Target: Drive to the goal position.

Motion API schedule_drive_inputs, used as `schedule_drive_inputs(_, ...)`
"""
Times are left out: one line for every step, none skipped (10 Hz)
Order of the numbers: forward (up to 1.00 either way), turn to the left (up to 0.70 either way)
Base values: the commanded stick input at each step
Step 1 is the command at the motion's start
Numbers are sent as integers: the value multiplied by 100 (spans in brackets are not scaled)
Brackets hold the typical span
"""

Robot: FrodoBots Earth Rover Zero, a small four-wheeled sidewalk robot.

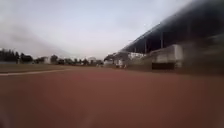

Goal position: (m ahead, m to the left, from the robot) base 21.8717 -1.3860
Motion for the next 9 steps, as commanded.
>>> schedule_drive_inputs(70,0)
schedule_drive_inputs(69,0)
schedule_drive_inputs(68,0)
schedule_drive_inputs(68,0)
schedule_drive_inputs(68,0)
schedule_drive_inputs(68,0)
schedule_drive_inputs(68,0)
schedule_drive_inputs(70,0)
schedule_drive_inputs(70,0)
